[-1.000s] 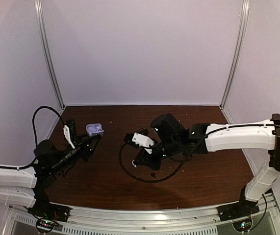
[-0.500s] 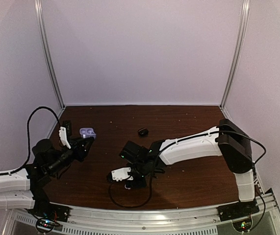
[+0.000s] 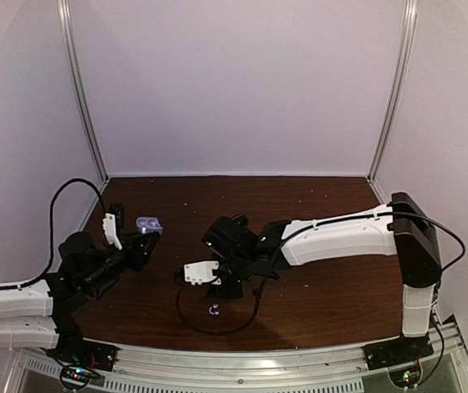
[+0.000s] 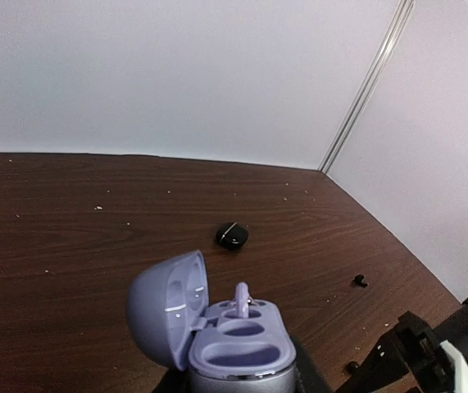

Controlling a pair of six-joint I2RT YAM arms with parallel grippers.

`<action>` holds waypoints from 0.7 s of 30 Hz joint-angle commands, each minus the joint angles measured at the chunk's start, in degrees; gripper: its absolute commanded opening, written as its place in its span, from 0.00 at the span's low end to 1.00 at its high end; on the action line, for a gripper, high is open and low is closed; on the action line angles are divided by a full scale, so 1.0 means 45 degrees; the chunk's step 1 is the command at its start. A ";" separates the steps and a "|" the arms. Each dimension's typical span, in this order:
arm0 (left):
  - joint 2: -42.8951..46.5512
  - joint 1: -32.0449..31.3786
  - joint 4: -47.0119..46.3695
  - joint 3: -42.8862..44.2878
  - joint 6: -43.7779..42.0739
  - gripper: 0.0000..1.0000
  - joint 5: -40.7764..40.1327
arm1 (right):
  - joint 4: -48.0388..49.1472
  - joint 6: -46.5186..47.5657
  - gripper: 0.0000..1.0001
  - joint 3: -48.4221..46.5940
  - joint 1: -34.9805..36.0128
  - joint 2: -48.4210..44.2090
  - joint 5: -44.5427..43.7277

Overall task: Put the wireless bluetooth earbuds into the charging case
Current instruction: Place the left earbud at the center of the board, then adjust the left earbud at the center of the board.

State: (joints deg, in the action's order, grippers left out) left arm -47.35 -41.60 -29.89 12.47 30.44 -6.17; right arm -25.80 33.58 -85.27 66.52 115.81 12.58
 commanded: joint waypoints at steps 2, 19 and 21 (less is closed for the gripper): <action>0.0334 0.0104 -0.0617 0.0299 -0.0055 0.00 -0.0287 | 0.2015 -0.1342 0.46 0.1344 -0.0045 -0.1904 -0.1183; 0.1056 0.0261 0.0265 0.0498 -0.0059 0.00 -0.0964 | 0.2270 -0.9587 0.53 0.2166 0.2312 -0.1263 -0.3942; 0.1072 0.0261 0.0292 0.0510 -0.0064 0.00 -0.0919 | 0.2250 -0.9903 0.55 0.2228 0.2364 -0.1126 -0.4519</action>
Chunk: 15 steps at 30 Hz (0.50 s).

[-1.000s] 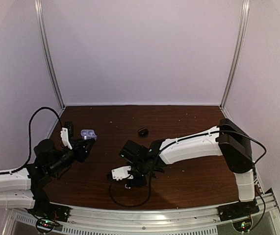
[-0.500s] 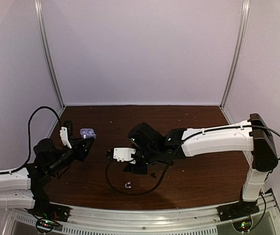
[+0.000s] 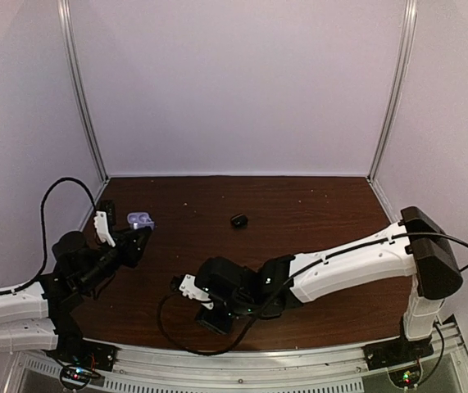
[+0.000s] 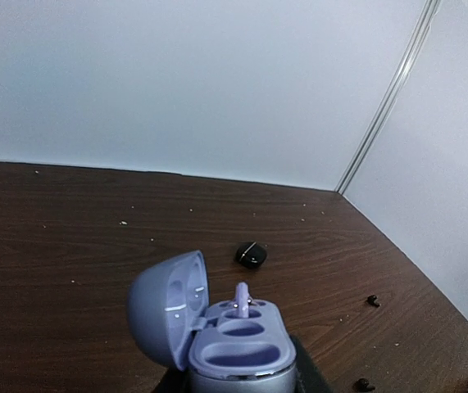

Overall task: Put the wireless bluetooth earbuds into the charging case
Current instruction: Adjust the left earbud at the center of the board.

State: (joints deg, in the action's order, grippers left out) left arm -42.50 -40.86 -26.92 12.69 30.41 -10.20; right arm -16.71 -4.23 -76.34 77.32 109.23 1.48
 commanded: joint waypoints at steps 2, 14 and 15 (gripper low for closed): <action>0.0113 0.0097 -0.0352 0.0445 -0.0066 0.00 -0.0032 | 0.0223 -0.1753 0.55 0.0413 -0.0033 0.0456 -0.2495; 0.0182 0.0115 -0.0457 0.0305 -0.0040 0.00 -0.0007 | 0.0373 -0.1799 0.54 0.1380 -0.0280 0.0879 -0.2887; 0.0159 0.0115 -0.0490 0.0320 -0.0040 0.00 0.0021 | 0.0383 -0.1768 0.54 0.1524 -0.0389 0.0814 -0.2896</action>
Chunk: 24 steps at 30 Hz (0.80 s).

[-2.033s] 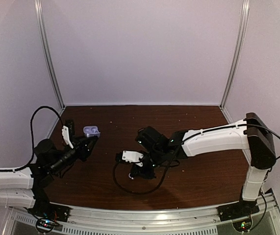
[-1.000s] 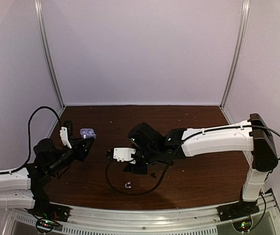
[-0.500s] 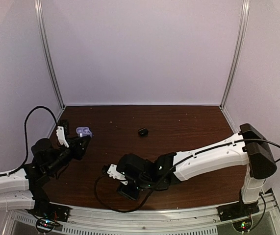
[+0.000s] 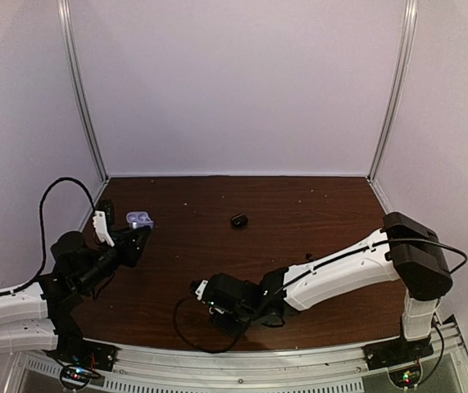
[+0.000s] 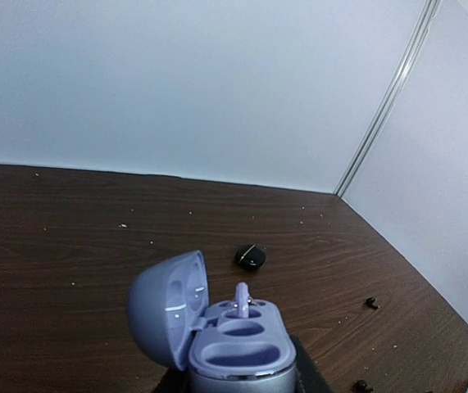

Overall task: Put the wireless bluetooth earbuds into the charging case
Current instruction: Adjust the left earbud at the center of the board.

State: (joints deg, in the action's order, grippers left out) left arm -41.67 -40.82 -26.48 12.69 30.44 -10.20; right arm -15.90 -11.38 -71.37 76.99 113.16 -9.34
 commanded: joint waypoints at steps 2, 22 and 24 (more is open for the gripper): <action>-0.0079 0.0106 -0.0610 0.0325 -0.0045 0.00 0.0036 | 0.0277 -0.0098 0.52 0.0752 -0.0590 -0.0237 -0.0553; 0.0235 0.0106 -0.0352 0.0247 -0.0249 0.00 -0.0071 | 0.1700 0.1597 0.52 0.2359 -0.1383 -0.1621 0.2788; 0.0138 0.0108 -0.0449 0.0232 -0.0190 0.00 -0.0021 | 0.1713 0.1557 0.52 0.2028 -0.1136 -0.1157 0.2920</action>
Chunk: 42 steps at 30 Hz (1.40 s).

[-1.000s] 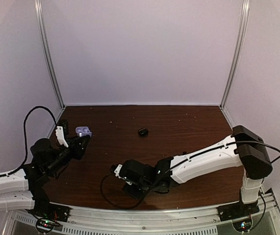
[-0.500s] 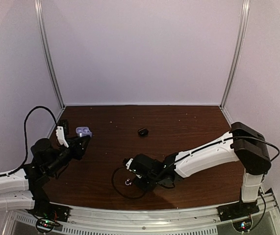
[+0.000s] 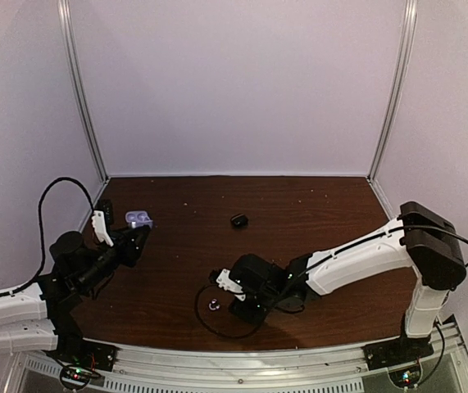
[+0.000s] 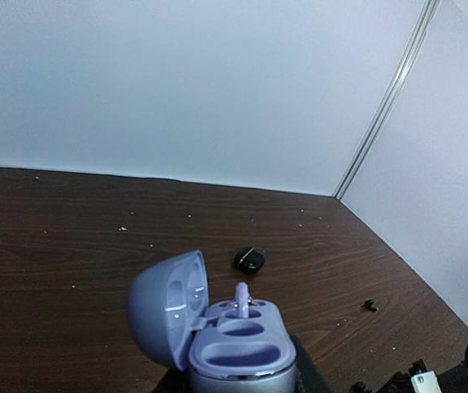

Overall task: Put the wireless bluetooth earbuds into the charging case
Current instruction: Adjust the left earbud at the center of the board.

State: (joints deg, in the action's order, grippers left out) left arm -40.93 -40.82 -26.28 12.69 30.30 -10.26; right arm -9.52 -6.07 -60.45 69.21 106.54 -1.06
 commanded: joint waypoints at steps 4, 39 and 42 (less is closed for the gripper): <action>-0.0111 0.0106 -0.0546 0.0284 -0.0133 0.00 0.0084 | 0.0478 0.0068 0.47 -0.1057 0.0655 0.0992 0.0910; -0.0471 0.0106 -0.0861 0.0461 -0.0434 0.00 0.0269 | 0.1266 0.4861 0.49 -0.0874 -0.1803 0.0922 0.4035; -0.0391 0.0108 -0.0854 0.0428 -0.0482 0.00 0.0313 | 0.1505 0.5081 0.48 -0.0878 -0.1836 0.1223 0.4739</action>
State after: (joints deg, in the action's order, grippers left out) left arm -43.07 -40.80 -26.92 12.78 29.43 -9.82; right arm -5.74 13.87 -64.55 61.63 110.10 13.78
